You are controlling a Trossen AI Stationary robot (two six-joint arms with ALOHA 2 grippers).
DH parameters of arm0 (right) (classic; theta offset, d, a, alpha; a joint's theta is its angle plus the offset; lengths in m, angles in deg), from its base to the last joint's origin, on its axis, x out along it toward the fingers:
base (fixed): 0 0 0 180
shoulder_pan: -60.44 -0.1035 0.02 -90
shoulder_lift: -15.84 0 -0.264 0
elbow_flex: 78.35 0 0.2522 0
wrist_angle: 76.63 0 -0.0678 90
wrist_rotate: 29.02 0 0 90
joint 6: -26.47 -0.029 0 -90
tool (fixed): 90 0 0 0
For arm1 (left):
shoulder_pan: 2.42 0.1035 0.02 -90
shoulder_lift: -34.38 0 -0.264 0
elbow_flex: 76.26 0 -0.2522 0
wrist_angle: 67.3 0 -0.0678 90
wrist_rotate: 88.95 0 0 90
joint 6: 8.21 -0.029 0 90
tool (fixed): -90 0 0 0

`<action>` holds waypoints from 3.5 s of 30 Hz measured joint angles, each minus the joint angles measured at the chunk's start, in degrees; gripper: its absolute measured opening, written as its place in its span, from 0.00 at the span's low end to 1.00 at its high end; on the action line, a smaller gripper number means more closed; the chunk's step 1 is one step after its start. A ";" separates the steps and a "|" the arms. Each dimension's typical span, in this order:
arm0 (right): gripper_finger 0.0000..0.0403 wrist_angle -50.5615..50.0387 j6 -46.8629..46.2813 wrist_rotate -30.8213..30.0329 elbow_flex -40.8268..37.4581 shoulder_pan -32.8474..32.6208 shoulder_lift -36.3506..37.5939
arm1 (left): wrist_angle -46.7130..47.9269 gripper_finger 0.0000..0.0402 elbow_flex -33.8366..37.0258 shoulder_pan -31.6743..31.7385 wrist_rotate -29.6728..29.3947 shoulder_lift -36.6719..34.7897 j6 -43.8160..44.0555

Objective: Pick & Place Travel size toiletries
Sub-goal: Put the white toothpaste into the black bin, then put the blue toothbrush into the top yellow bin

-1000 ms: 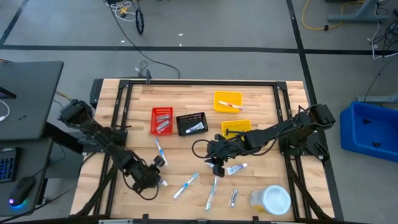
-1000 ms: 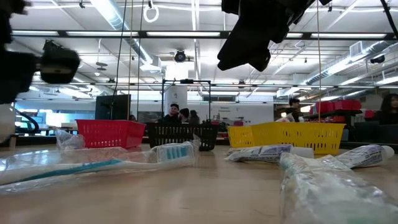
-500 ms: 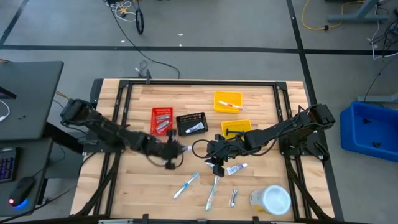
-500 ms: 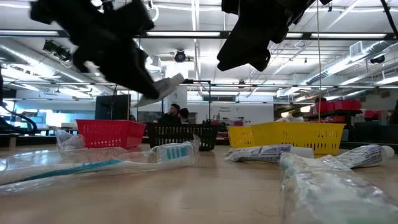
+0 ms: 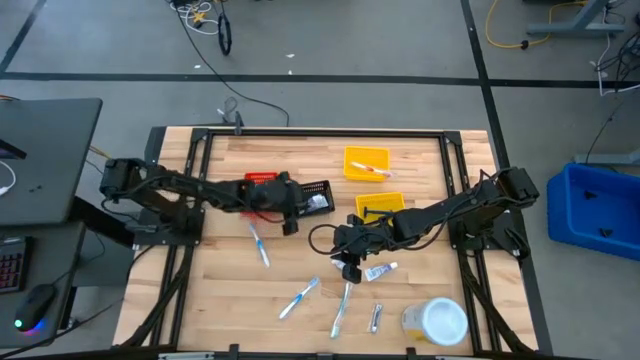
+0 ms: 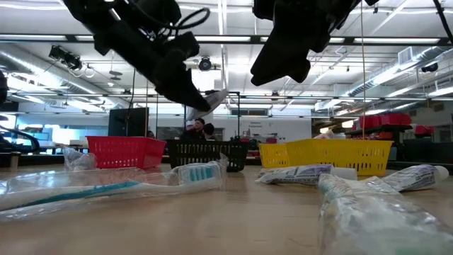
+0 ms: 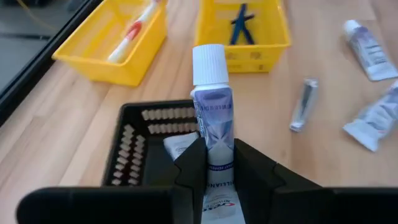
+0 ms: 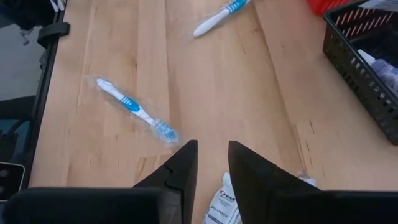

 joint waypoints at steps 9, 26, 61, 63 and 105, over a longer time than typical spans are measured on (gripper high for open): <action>0.24 0.00 1.13 -0.02 0.00 0.00 0.00 | 0.54 0.19 3.22 3.95 2.42 0.00 0.07; 0.24 0.94 3.45 -0.13 0.00 0.04 -0.02 | -5.56 0.19 -0.13 3.75 3.68 9.06 -3.55; 0.53 32.69 14.86 9.24 -0.02 -0.39 -19.96 | 0.20 0.39 -0.35 4.71 6.25 3.18 -2.60; 0.52 32.50 14.94 9.25 -0.02 -0.39 -20.77 | 0.63 0.38 -0.32 4.18 6.42 0.03 -2.52; 0.18 34.32 21.31 9.27 0.11 -1.88 -26.99 | 12.34 0.35 -0.32 -3.70 3.42 -15.39 -1.34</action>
